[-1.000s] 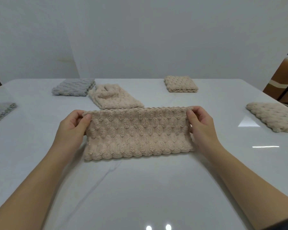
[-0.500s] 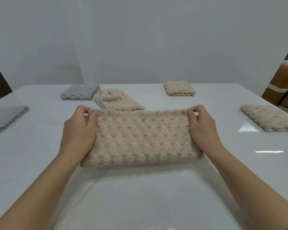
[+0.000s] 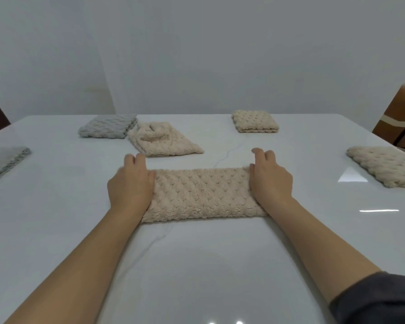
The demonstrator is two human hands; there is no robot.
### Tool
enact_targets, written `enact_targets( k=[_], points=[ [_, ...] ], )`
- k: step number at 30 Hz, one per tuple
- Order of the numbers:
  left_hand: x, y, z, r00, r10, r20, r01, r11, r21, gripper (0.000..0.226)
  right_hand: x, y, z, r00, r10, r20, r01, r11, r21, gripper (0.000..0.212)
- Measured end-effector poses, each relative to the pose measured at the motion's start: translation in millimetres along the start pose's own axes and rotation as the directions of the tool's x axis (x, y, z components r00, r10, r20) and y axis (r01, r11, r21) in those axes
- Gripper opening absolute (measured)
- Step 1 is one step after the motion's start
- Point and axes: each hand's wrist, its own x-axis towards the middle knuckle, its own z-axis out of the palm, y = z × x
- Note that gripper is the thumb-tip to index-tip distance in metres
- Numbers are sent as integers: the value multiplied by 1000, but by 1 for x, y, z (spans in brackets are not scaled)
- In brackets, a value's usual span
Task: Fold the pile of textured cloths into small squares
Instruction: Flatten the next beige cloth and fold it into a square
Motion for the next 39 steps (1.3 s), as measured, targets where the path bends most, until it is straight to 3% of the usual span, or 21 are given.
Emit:
enact_targets(
  k=[3, 5, 7, 10, 21, 26, 30, 33, 36, 39],
  points=[
    [1, 13, -13, 990, 130, -62, -135, 987, -83, 52, -2, -9, -14, 991, -102, -84, 104, 994, 19, 49],
    [-6, 30, -19, 963, 265, 44, -255, 953, -160, 54, -12, -28, -18, 968, -232, 89, 223, 969, 106, 53],
    [-19, 44, -12, 891, 376, 253, -332, 922, -201, 55, -29, -46, -11, 878, -351, 325, 327, 936, 130, 58],
    [-31, 47, 1, 787, 396, 472, -369, 917, -154, 56, -38, -53, 1, 791, -371, 486, 371, 923, 102, 58],
    [-31, 41, 2, 773, 373, 513, -369, 922, -114, 57, -40, -53, 3, 810, -369, 455, 375, 923, 83, 57],
    [-32, 41, 2, 767, 364, 529, -366, 925, -105, 57, -30, -35, -3, 844, -276, 460, 277, 959, 68, 57],
    [-29, 48, -3, 807, 412, 423, -421, 904, -78, 62, -32, -29, 3, 845, -258, 468, 268, 962, 46, 59],
    [-29, 62, -2, 755, 482, 445, -482, 868, -122, 60, -32, -30, 4, 852, -261, 454, 270, 962, 48, 58],
    [-28, 72, -2, 714, 449, 538, -447, 883, -143, 58, -32, -30, 5, 853, -258, 453, 267, 963, 45, 58],
    [-28, 75, -5, 754, 430, 496, -405, 899, -164, 58, -31, -29, 6, 857, -265, 442, 272, 961, 49, 58]
  ],
)
